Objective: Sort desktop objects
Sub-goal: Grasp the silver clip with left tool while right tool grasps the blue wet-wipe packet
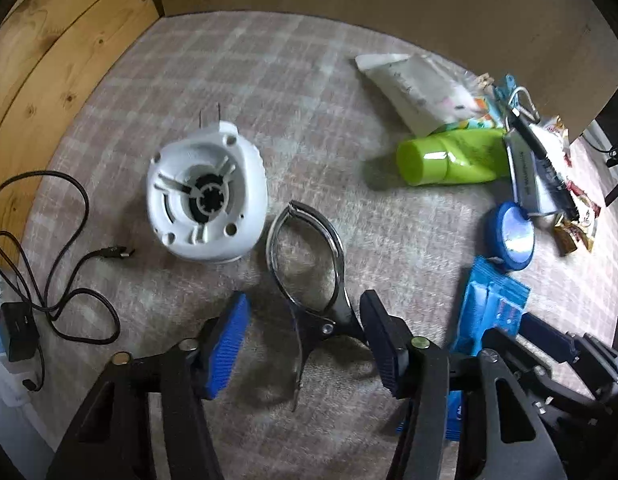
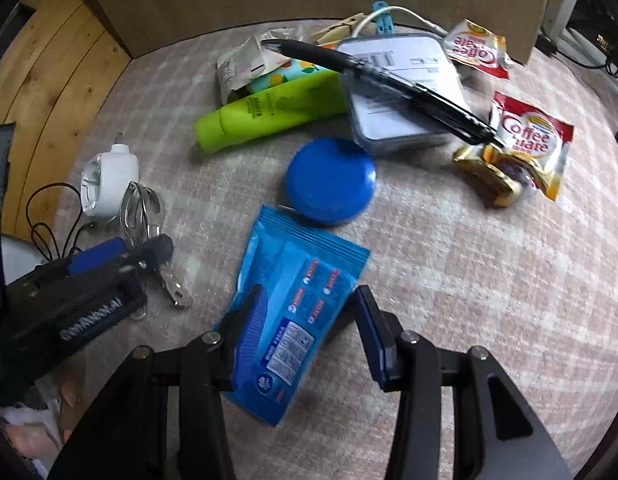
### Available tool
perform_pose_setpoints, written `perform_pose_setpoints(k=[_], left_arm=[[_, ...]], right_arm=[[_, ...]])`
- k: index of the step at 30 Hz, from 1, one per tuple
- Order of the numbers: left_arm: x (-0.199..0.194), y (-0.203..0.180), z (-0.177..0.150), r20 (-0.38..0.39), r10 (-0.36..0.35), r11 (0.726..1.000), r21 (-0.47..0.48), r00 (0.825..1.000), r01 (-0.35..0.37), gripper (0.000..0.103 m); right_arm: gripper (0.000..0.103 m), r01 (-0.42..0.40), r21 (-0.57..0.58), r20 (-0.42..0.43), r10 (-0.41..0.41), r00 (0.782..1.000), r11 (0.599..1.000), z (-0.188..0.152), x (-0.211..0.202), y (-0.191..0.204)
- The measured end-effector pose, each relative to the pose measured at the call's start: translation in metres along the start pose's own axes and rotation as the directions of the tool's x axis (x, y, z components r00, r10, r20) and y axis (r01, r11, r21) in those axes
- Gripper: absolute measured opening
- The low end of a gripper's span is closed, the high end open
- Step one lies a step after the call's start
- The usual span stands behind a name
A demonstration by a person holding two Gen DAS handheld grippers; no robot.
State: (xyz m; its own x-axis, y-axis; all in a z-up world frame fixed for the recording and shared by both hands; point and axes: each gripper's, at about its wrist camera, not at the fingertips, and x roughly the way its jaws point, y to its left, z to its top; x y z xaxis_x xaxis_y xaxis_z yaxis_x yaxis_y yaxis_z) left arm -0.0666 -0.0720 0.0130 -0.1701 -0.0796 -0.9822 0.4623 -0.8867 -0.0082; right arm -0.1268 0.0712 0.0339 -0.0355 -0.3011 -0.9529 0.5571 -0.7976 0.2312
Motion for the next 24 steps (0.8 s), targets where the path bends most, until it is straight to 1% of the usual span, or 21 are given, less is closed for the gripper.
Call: perform_pose_setpoints(k=[1, 3, 4, 5, 6, 11, 15, 16, 17, 21, 22, 23, 24], left_arm=[[-0.001, 0.000, -0.003, 0.013, 0.011, 1.000, 0.001, 1.000, -0.011, 0.048], [-0.003, -0.002, -0.009, 0.023, 0.011, 1.000, 0.007, 1.000, -0.011, 0.036], [-0.004, -0.003, -0.012, 0.025, 0.014, 1.000, 0.014, 1.000, -0.014, 0.031], [-0.005, -0.004, -0.014, 0.028, 0.021, 1.000, 0.018, 0.999, -0.021, 0.028], [-0.005, -0.005, -0.017, 0.031, 0.028, 0.999, 0.023, 0.999, -0.029, 0.028], [-0.011, -0.004, -0.037, 0.039, 0.023, 1.000, 0.016, 0.999, -0.024, 0.027], [-0.027, -0.006, -0.056, 0.055, -0.002, 1.000, 0.026, 0.998, 0.001, 0.027], [-0.030, -0.007, -0.050, 0.065, -0.004, 0.999, 0.038, 0.998, 0.002, 0.027], [-0.038, -0.010, -0.055, 0.076, -0.010, 0.999, 0.045, 0.997, 0.006, 0.027], [-0.064, -0.026, -0.074, 0.114, -0.035, 0.997, 0.078, 0.993, 0.026, 0.027], [-0.075, -0.025, -0.082, 0.126, -0.040, 0.996, 0.088, 0.991, 0.029, 0.027], [-0.083, -0.032, -0.088, 0.136, -0.049, 0.994, 0.100, 0.990, 0.035, 0.027], [-0.084, -0.037, -0.072, 0.142, -0.058, 0.992, 0.119, 0.988, 0.041, 0.027]], right_arm=[[0.037, 0.001, -0.002, 0.004, -0.001, 1.000, 1.000, 0.000, 0.000, 0.001], [0.029, 0.001, -0.015, 0.009, -0.001, 1.000, 1.000, 0.000, 0.002, 0.006], [0.022, 0.006, -0.024, 0.014, -0.006, 1.000, 1.000, 0.000, 0.002, 0.008], [0.012, 0.006, -0.030, 0.015, -0.006, 1.000, 1.000, 0.000, 0.004, 0.010], [0.008, -0.003, -0.031, 0.012, 0.004, 1.000, 1.000, -0.001, 0.005, 0.011], [0.004, -0.044, -0.029, 0.033, 0.045, 0.998, 0.999, -0.008, 0.001, 0.011], [0.003, -0.064, -0.023, 0.070, 0.066, 0.995, 0.998, -0.015, -0.017, -0.001], [0.003, -0.063, -0.021, 0.081, 0.064, 0.995, 0.998, -0.016, -0.021, -0.001], [0.003, -0.062, -0.021, 0.092, 0.063, 0.994, 0.998, -0.018, -0.026, -0.003], [0.003, -0.063, -0.003, 0.142, 0.063, 0.988, 0.998, -0.025, -0.052, -0.032], [0.003, -0.067, 0.008, 0.152, 0.065, 0.986, 0.998, -0.026, -0.054, -0.043], [0.003, -0.073, 0.018, 0.162, 0.069, 0.984, 0.997, -0.029, -0.060, -0.049], [0.003, -0.077, 0.030, 0.178, 0.071, 0.981, 0.997, -0.033, -0.069, -0.059]])
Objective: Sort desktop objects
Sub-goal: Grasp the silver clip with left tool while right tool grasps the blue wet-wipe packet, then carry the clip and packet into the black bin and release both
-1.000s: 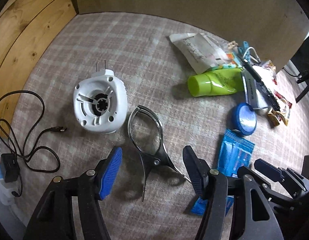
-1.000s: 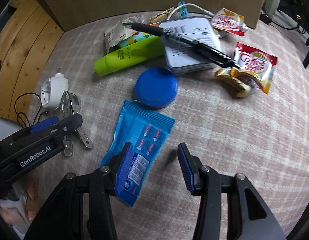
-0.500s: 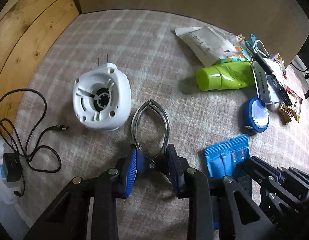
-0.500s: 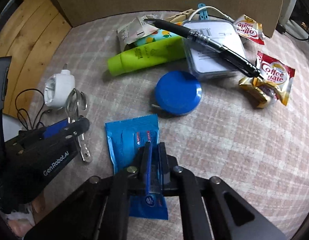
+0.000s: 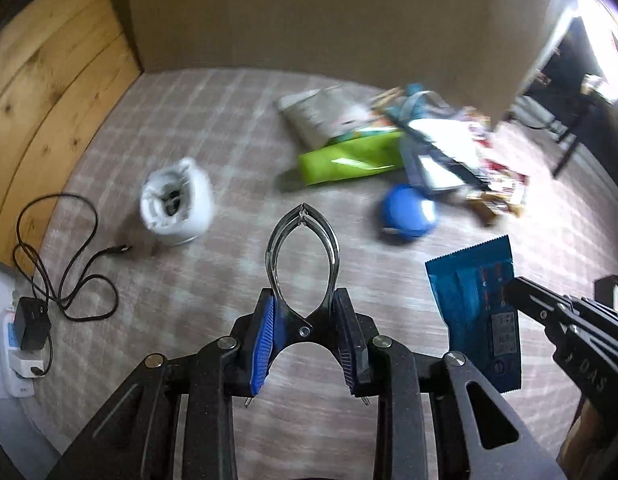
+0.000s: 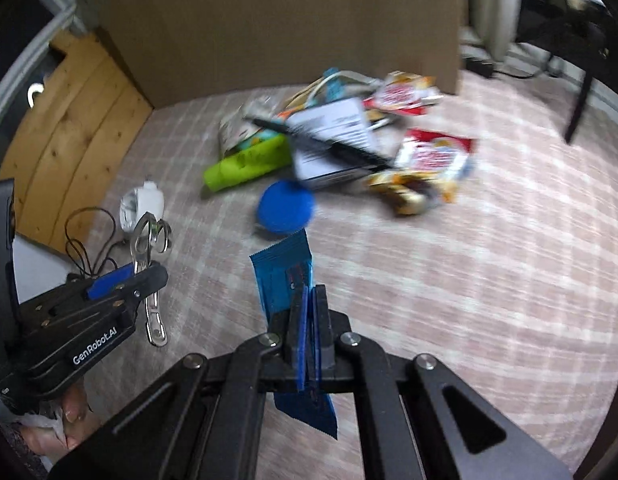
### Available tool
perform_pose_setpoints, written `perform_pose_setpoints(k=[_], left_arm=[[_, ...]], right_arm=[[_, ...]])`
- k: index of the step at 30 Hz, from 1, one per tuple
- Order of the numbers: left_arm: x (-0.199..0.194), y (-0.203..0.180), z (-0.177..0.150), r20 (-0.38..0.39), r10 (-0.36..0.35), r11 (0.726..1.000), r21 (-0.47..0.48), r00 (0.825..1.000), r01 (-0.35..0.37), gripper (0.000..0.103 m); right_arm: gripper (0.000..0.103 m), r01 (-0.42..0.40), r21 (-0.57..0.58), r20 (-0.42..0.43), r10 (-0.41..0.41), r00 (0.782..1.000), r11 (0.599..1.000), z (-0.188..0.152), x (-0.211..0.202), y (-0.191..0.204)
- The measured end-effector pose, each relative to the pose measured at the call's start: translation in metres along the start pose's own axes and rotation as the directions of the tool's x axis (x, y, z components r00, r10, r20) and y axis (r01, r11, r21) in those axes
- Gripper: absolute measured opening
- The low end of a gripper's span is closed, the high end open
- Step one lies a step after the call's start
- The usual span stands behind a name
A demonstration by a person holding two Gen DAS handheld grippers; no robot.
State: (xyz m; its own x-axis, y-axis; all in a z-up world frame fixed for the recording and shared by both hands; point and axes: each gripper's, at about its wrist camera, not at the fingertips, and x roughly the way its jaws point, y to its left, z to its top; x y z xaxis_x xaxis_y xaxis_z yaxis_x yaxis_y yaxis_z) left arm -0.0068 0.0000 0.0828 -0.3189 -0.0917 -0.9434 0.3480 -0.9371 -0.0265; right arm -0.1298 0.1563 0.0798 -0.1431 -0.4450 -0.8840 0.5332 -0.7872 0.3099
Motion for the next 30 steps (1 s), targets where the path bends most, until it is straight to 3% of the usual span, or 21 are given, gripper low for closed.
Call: perform_pose_setpoints(k=[2, 3, 4, 8, 14, 18, 24, 30], left_arm=[[-0.013, -0.018, -0.006, 0.015, -0.016, 1.000, 0.025, 1.000, 0.016, 0.027], [-0.014, -0.035, 0.003, 0.026, -0.033, 0.998, 0.049, 0.999, 0.031, 0.027], [0.002, -0.035, 0.033, 0.033, -0.047, 0.996, 0.072, 0.998, 0.044, 0.027], [-0.021, -0.116, 0.041, 0.056, -0.111, 0.980, 0.170, 0.992, 0.100, 0.027], [-0.043, -0.237, 0.036, 0.056, -0.218, 0.918, 0.351, 0.974, 0.185, 0.027], [-0.054, -0.315, 0.015, 0.018, -0.290, 0.859, 0.445, 0.957, 0.252, 0.027], [-0.082, -0.421, -0.036, -0.042, -0.357, 0.739, 0.598, 0.933, 0.310, 0.027], [-0.095, -0.494, -0.078, -0.104, -0.384, 0.640, 0.686, 0.917, 0.346, 0.027]], right_arm=[[0.003, 0.000, 0.014, 0.022, 0.000, 1.000, 1.000, -0.003, -0.021, -0.011], [0.003, 0.004, 0.023, 0.042, -0.005, 0.999, 1.000, -0.008, -0.035, -0.022], [0.003, 0.009, 0.033, 0.055, -0.011, 0.998, 0.999, -0.008, -0.042, -0.029], [0.003, 0.024, 0.100, 0.111, -0.036, 0.993, 0.995, -0.025, -0.086, -0.072], [0.003, 0.084, 0.231, 0.181, -0.128, 0.975, 0.969, -0.072, -0.163, -0.162], [0.003, 0.123, 0.351, 0.209, -0.206, 0.956, 0.928, -0.116, -0.219, -0.231], [0.003, 0.196, 0.501, 0.207, -0.337, 0.919, 0.843, -0.173, -0.280, -0.316], [0.003, 0.223, 0.579, 0.179, -0.389, 0.904, 0.784, -0.206, -0.303, -0.371]])
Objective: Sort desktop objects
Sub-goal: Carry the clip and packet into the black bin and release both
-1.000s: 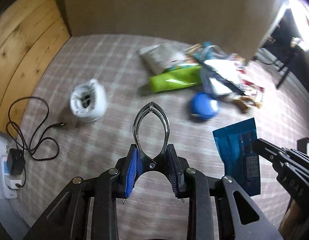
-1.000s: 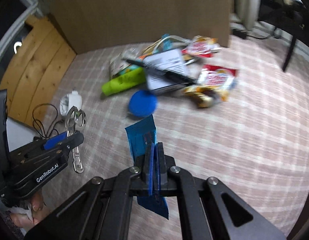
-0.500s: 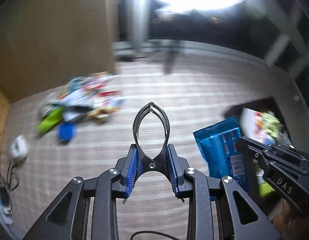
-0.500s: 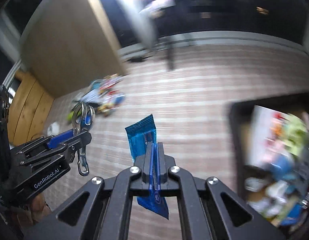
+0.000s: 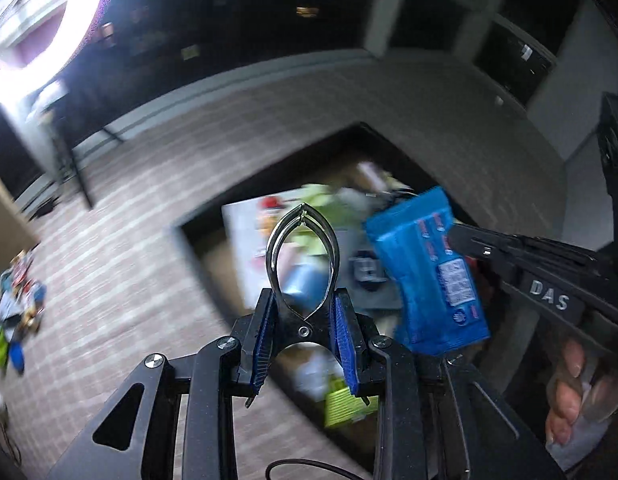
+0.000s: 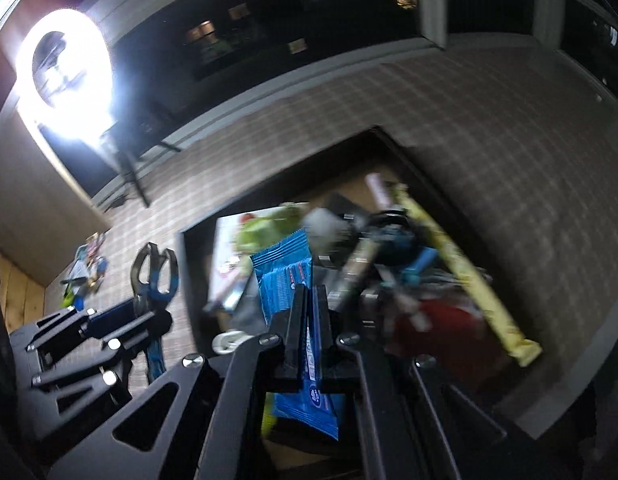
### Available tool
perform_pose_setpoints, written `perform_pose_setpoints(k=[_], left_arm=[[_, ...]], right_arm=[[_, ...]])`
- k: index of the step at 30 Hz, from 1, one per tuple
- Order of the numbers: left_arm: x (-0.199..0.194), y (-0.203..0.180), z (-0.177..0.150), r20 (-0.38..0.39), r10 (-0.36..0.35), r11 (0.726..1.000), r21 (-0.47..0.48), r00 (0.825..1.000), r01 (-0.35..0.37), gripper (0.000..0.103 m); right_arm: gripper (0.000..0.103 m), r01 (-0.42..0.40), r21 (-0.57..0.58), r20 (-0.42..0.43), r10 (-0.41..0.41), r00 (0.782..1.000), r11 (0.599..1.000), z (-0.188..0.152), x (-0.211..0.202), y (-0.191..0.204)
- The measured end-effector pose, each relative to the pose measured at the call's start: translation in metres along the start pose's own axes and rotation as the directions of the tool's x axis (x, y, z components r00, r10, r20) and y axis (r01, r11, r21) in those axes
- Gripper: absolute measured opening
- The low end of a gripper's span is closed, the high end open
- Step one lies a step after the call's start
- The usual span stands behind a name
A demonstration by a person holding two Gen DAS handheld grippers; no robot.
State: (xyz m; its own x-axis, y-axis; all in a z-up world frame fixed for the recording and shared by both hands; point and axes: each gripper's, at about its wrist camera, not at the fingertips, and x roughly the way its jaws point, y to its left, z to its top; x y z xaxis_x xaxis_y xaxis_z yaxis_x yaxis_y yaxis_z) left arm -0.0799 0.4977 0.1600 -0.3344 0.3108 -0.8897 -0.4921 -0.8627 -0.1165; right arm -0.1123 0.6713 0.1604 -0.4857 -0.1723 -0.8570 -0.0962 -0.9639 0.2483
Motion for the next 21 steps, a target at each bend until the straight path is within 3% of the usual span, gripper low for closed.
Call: perform_pose_setpoints(k=[8, 21], left_arm=[[0.031, -0.040, 0.012, -0.047, 0.005, 0.999, 0.048, 0.999, -0.003, 0.027], [0.047, -0.052, 0.011, -0.063, 0.027, 0.997, 0.075, 0.998, -0.022, 0.028]], right_arm=[[0.003, 0.014, 0.031, -0.010, -0.014, 1.000, 0.999, 0.002, 0.003, -0.033], [0.003, 0.015, 0.020, -0.021, -0.015, 1.000, 1.000, 0.001, 0.007, -0.039]])
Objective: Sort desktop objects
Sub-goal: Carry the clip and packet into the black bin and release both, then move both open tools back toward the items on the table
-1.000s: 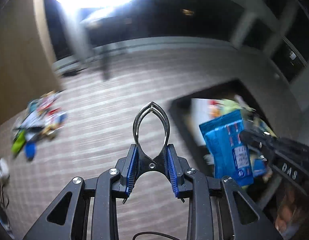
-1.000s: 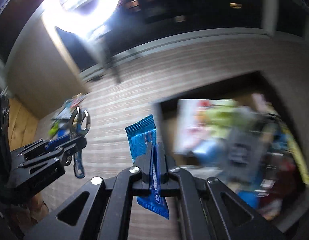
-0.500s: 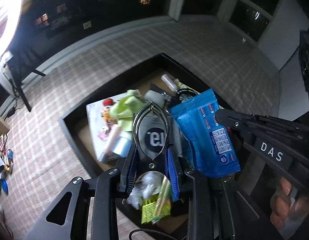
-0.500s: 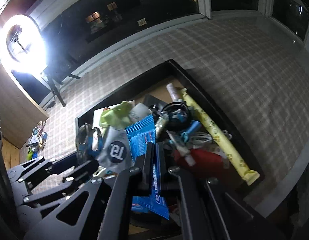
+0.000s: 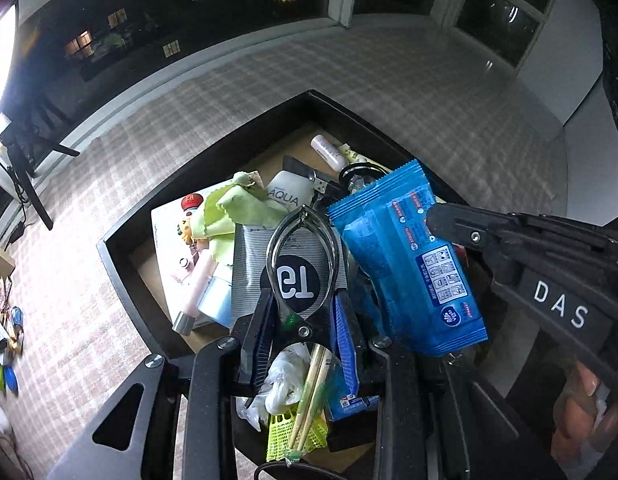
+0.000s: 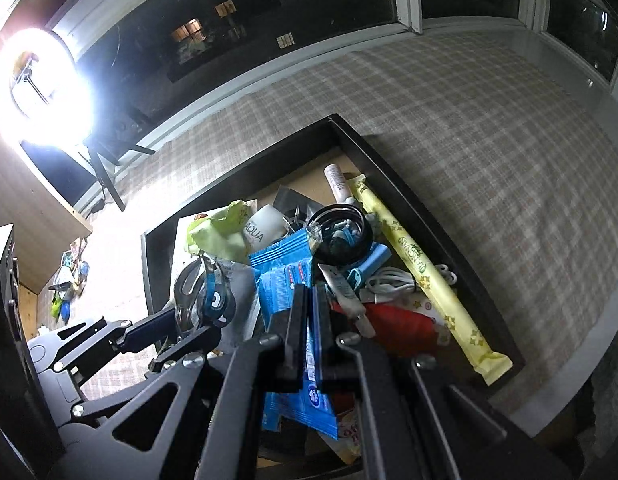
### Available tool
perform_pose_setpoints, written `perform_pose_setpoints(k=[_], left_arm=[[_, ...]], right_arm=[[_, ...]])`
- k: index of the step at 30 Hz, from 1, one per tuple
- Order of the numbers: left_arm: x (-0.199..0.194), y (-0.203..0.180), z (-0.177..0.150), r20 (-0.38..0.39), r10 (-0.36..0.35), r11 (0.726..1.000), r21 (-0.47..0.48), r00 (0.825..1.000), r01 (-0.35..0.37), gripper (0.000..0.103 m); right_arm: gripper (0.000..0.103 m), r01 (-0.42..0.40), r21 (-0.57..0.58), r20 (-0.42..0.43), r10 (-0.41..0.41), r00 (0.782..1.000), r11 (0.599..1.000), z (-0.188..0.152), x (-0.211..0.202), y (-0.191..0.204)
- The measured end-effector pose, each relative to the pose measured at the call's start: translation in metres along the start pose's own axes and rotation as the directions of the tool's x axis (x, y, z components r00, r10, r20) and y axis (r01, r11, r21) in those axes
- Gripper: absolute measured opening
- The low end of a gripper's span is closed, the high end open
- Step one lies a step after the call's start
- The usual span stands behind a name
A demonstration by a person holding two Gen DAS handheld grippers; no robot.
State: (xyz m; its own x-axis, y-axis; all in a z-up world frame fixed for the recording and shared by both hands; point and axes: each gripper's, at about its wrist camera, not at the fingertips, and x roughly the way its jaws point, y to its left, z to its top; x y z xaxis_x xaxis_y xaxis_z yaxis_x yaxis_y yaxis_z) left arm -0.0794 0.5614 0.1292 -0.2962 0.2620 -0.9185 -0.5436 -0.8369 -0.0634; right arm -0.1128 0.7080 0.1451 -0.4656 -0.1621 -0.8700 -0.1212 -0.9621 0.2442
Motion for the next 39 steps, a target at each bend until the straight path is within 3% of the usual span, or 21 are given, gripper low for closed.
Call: perform_pose_setpoints(k=[9, 14, 17, 26, 33, 39], left_arm=[[0.001, -0.002, 0.001, -0.008, -0.015, 1.000, -0.004, 1.000, 0.015, 0.028], [-0.008, -0.006, 0.002, 0.019, -0.015, 1.000, 0.016, 1.000, 0.015, 0.038], [-0.012, -0.006, 0.002, 0.027, -0.020, 1.000, 0.017, 0.999, 0.020, 0.038], [-0.026, 0.016, -0.003, 0.057, 0.001, 1.000, -0.007, 0.998, -0.001, 0.038], [-0.045, 0.078, -0.020, 0.070, 0.061, 0.995, -0.085, 0.996, -0.055, 0.038], [-0.060, 0.173, -0.049, 0.057, 0.151, 0.965, -0.224, 0.987, -0.135, 0.038]], right_arm=[[0.003, 0.015, -0.011, -0.013, -0.015, 1.000, 1.000, 0.005, 0.002, -0.001], [0.009, 0.030, -0.014, -0.021, -0.030, 0.999, 0.999, 0.004, 0.000, 0.001], [0.015, 0.035, -0.013, -0.017, -0.035, 0.999, 0.999, 0.004, -0.003, 0.002], [0.016, 0.031, -0.040, 0.008, -0.030, 1.000, 0.999, 0.004, -0.014, 0.021], [0.016, -0.021, -0.121, 0.010, 0.023, 1.000, 0.992, 0.009, -0.010, 0.082], [0.021, -0.082, -0.237, -0.020, 0.079, 0.997, 0.968, 0.012, 0.009, 0.161]])
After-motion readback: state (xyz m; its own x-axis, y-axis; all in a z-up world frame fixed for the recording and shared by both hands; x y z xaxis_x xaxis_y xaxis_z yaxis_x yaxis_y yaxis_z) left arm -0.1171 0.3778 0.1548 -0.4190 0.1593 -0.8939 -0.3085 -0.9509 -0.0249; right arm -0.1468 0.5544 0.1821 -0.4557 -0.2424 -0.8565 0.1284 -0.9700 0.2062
